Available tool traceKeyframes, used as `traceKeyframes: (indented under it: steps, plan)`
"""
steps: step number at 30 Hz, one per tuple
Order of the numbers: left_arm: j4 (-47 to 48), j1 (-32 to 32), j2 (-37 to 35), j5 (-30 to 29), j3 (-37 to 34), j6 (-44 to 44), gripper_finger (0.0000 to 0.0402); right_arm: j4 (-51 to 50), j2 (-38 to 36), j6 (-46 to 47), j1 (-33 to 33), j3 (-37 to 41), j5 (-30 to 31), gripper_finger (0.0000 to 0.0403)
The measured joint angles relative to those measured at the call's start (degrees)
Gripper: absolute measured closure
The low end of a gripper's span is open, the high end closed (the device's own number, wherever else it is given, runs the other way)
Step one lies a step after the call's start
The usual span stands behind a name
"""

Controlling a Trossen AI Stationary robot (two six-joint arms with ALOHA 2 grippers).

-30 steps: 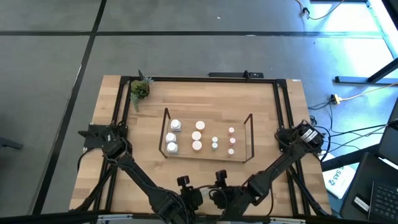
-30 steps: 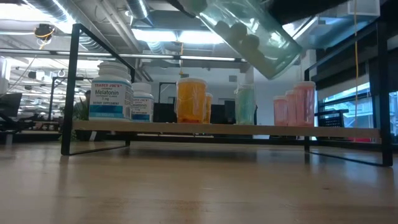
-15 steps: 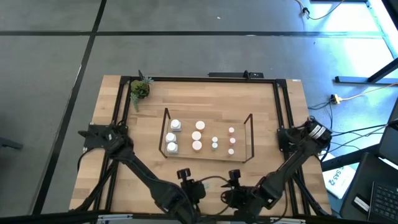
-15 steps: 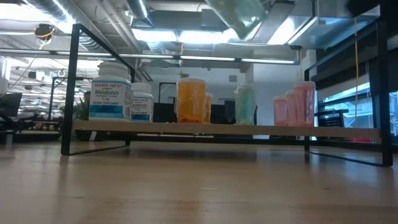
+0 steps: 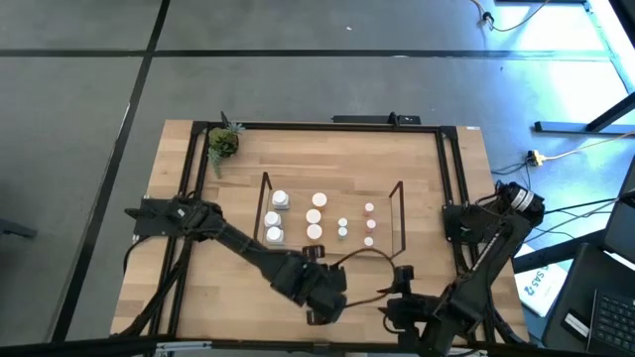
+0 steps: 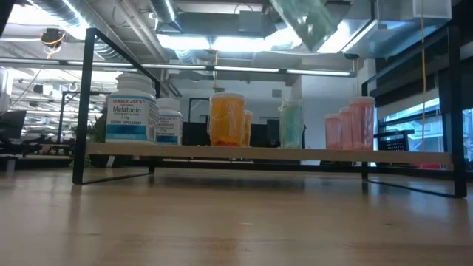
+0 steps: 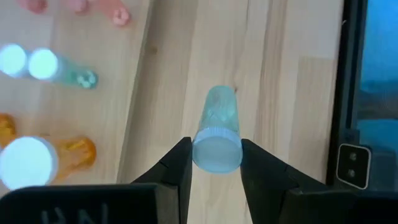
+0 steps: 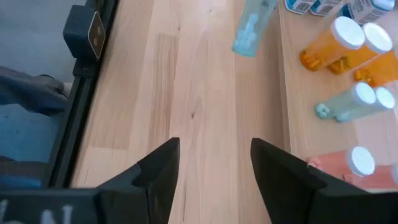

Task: Pick and place medicine bottles onto shelf by color
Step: Put the light blue pill bottle on the shelf aligned with the other light blue pill bottle

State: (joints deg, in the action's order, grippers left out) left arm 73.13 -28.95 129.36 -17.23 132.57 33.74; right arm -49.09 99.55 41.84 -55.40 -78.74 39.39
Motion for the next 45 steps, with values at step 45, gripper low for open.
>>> traceKeyframes:
  steps: [45]
  plan:
    - [5.66, 2.38, 8.33, 12.28, -0.5, 9.07, 0.0302, 0.54, 0.0, 1.31, -0.22, 0.0, 7.35, 0.0203]
